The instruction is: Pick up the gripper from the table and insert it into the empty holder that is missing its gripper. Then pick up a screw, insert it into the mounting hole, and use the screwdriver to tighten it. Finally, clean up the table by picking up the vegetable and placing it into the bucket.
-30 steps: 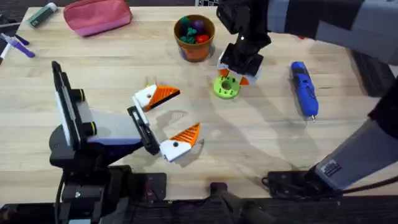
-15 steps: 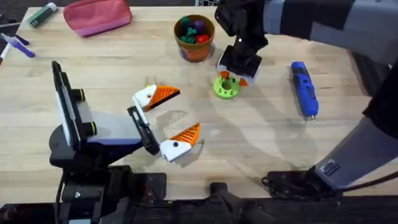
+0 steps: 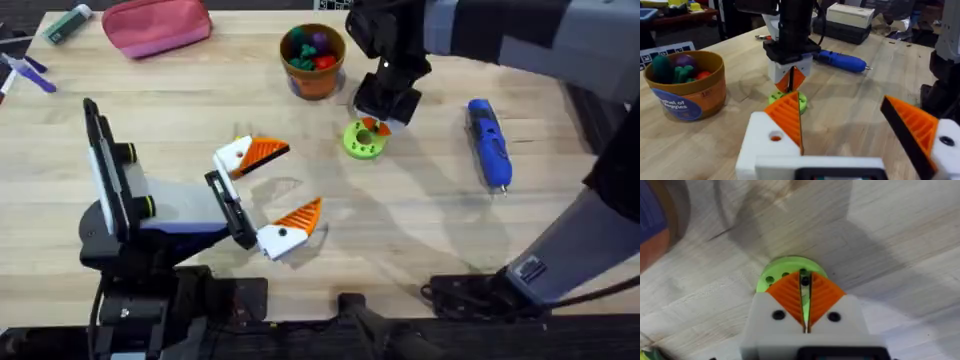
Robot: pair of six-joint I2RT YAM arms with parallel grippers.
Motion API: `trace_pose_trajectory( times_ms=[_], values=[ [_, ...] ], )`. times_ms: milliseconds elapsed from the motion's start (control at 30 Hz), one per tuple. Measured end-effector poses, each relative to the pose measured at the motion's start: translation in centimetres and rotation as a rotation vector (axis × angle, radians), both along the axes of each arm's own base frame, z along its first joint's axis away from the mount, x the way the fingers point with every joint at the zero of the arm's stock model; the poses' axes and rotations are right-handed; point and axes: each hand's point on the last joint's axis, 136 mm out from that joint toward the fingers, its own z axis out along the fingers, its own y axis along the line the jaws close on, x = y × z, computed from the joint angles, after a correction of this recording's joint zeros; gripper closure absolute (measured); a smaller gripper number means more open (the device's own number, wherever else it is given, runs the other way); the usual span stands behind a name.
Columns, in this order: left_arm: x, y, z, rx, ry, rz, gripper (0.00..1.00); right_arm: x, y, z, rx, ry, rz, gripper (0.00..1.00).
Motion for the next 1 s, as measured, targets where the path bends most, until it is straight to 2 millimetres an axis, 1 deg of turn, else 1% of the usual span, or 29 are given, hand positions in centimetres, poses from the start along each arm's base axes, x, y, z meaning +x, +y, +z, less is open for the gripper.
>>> trace_pose_trajectory(
  times_ms=[67,133,733,867,1000],
  values=[
    [0.0,0.0,0.0,0.000,0.000,0.000,0.015,0.0,0.0,0.0,-0.001,0.000,0.001,0.972],
    [0.0,0.0,0.0,0.000,0.000,0.000,0.015,0.0,0.0,0.0,0.000,-0.001,0.000,0.993],
    [0.0,0.0,0.0,0.000,0.000,0.000,0.015,-0.3,-0.2,0.2,-0.009,0.013,0.000,0.995],
    [0.0,0.0,0.0,0.000,0.000,0.000,0.015,-0.4,-0.3,1.4,-0.029,0.019,0.004,0.995],
    [0.0,0.0,0.0,0.000,0.000,0.000,0.015,-0.5,-0.5,3.5,-0.055,0.012,0.018,0.995]
  ],
)
